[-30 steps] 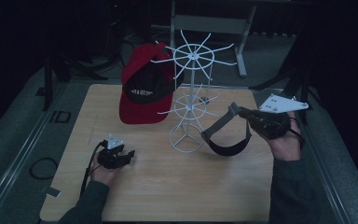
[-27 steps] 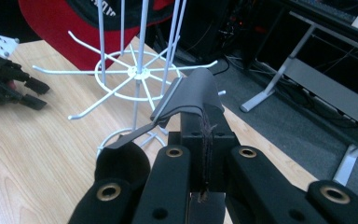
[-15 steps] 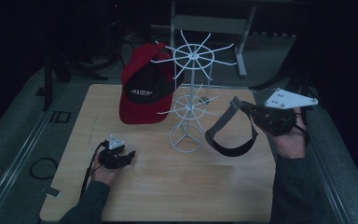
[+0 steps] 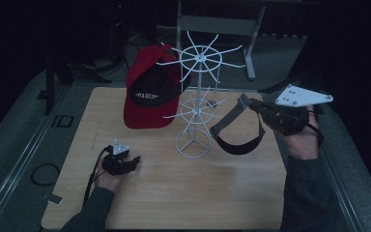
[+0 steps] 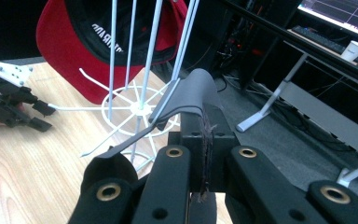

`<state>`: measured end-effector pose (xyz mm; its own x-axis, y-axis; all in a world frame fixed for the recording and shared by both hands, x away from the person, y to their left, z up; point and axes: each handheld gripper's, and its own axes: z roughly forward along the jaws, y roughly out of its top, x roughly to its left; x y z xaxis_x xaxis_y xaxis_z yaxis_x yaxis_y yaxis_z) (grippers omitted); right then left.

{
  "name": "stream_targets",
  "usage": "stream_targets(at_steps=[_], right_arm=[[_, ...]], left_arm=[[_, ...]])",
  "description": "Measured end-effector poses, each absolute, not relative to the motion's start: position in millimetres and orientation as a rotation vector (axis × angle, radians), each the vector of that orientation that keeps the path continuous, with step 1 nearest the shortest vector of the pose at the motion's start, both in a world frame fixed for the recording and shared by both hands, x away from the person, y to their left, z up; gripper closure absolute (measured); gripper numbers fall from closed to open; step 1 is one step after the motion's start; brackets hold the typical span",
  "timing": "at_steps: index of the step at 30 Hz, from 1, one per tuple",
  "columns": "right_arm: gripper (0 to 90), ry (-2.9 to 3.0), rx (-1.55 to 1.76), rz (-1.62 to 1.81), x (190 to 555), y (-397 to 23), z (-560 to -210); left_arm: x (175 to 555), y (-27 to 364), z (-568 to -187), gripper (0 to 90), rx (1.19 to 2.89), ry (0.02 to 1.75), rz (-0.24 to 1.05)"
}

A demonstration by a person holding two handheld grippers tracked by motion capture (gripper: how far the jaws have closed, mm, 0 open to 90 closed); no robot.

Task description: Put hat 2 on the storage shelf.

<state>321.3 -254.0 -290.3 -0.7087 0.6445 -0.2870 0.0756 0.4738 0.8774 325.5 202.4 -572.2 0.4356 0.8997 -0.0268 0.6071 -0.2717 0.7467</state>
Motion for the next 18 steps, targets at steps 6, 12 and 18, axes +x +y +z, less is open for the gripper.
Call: stream_targets(at_steps=[6,12,18], right_arm=[[89.2,2.107,0.584,1.222,320.8,-254.1,-284.7],[89.2,2.097,0.580,1.228,319.5,-254.4,-280.0],[89.1,2.085,0.570,1.241,319.3,-251.8,-273.3]], left_arm=[[325.4,202.1,-572.3,44.4,1.992,1.265,0.535],[325.3,201.6,-572.2,44.3,1.997,1.264,0.538],[325.3,201.5,-572.2,44.3,2.000,1.261,0.542]])
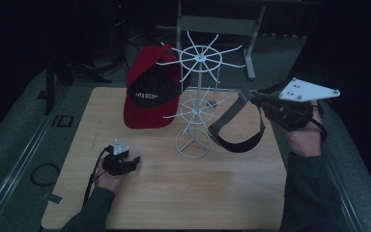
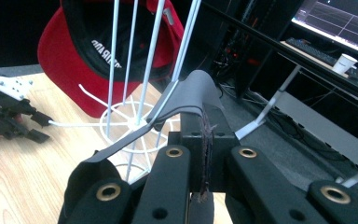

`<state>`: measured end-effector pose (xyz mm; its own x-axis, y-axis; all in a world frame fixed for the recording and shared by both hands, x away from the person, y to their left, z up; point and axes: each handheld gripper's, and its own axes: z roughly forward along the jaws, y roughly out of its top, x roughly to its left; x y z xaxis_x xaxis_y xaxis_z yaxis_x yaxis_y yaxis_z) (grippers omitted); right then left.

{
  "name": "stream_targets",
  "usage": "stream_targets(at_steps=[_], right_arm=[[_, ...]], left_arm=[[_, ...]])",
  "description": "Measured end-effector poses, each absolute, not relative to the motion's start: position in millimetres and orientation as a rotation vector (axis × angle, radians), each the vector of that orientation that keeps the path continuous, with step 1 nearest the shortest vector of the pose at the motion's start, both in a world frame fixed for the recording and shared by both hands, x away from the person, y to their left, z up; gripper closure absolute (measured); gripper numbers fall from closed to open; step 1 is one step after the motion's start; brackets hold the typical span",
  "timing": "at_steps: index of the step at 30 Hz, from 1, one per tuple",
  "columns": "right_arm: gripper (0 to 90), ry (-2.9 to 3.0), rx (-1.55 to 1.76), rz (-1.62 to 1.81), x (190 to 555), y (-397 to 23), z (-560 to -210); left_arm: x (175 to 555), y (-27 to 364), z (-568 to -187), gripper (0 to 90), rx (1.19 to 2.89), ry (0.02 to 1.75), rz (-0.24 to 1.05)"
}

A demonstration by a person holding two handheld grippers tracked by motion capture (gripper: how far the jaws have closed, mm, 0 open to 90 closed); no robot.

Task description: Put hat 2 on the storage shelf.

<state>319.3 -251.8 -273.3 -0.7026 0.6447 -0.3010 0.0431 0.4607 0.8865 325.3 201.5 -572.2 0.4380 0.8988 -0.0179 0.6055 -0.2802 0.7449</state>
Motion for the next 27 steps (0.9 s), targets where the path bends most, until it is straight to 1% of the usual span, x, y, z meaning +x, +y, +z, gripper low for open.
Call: stream_targets(at_steps=[27], right_arm=[[89.1,2.051,0.550,1.278,326.0,-247.9,-246.5]], left_arm=[[325.1,200.6,-572.4,43.7,1.996,1.265,0.545]])
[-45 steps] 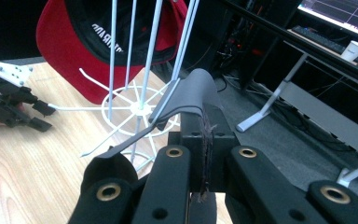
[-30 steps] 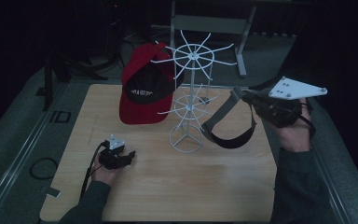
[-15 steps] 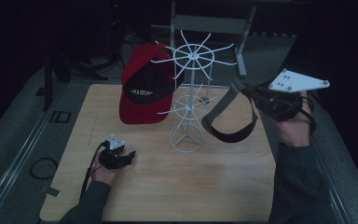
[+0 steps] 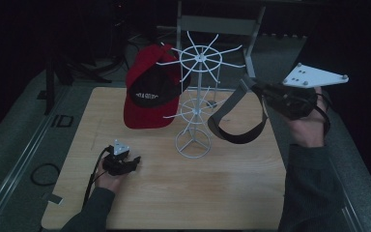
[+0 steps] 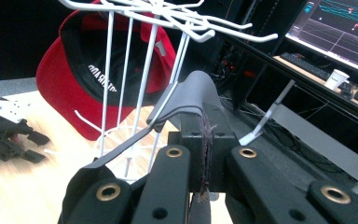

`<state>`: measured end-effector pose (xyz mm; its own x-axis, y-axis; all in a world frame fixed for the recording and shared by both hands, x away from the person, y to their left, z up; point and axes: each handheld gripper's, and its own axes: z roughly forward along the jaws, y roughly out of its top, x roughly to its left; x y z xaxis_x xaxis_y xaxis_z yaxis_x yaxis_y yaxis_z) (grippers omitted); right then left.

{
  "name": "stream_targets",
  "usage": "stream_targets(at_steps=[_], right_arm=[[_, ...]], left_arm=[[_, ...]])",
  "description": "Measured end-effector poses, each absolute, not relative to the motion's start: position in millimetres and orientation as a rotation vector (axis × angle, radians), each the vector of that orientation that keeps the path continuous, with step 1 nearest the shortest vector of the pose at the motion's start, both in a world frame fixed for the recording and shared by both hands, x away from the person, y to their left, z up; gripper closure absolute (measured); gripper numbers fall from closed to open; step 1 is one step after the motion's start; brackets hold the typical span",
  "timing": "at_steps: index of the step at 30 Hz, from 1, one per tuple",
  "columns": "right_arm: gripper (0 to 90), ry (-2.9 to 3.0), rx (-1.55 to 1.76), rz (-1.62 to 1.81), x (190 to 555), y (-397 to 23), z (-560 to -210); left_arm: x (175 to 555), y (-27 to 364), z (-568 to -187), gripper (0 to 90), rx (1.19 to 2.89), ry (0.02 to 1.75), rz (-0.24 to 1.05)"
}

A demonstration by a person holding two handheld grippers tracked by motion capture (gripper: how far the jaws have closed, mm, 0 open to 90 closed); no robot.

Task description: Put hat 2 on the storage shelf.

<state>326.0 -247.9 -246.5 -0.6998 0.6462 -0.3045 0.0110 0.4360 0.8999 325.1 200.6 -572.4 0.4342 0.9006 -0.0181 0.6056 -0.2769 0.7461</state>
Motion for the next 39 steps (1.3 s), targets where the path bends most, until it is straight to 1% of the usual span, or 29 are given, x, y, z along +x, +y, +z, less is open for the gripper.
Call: stream_targets(at_steps=[39], right_arm=[[88.8,1.999,0.551,1.373,333.3,-250.6,-211.3]], left_arm=[[325.0,200.2,-572.2,42.7,2.002,1.264,0.545]])
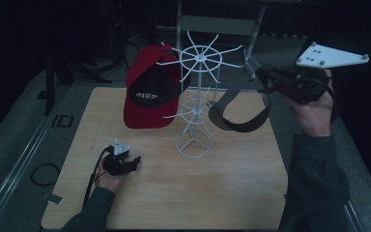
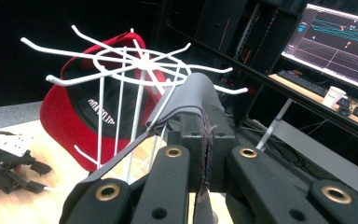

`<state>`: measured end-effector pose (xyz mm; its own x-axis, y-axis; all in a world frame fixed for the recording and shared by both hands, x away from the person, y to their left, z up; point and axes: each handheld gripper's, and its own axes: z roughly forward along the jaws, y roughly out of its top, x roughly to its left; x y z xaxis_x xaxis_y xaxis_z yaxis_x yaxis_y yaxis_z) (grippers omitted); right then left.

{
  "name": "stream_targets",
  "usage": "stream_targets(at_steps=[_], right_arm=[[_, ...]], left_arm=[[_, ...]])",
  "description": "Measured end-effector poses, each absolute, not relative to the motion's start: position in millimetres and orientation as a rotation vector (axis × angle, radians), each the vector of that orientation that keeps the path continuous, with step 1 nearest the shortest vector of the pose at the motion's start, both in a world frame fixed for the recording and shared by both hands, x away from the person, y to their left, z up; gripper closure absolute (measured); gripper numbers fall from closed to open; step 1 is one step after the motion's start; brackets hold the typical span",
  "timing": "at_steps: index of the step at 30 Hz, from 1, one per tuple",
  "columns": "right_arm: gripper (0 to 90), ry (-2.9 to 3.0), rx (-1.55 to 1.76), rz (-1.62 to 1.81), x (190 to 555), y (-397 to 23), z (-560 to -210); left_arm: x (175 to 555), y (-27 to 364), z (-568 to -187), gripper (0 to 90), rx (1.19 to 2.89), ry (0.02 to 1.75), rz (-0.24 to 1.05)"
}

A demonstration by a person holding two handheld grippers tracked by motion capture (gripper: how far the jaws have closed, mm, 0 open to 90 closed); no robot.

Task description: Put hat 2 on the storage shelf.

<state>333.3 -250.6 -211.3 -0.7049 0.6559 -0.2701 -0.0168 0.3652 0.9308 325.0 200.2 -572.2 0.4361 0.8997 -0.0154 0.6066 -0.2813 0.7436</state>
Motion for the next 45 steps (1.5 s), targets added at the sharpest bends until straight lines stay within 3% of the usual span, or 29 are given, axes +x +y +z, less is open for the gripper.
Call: stream_targets(at_steps=[20,40,45], right_arm=[[88.6,2.018,0.571,1.371,353.8,-240.4,-202.4],[88.1,2.088,0.628,1.315,378.6,-234.5,-219.0],[82.6,2.089,0.641,1.310,380.0,-236.2,-222.7]], left_arm=[[325.0,199.8,-572.3,42.6,2.001,1.266,0.546],[325.0,199.3,-572.3,42.4,1.999,1.266,0.547],[324.9,199.2,-572.3,42.3,2.000,1.267,0.547]])
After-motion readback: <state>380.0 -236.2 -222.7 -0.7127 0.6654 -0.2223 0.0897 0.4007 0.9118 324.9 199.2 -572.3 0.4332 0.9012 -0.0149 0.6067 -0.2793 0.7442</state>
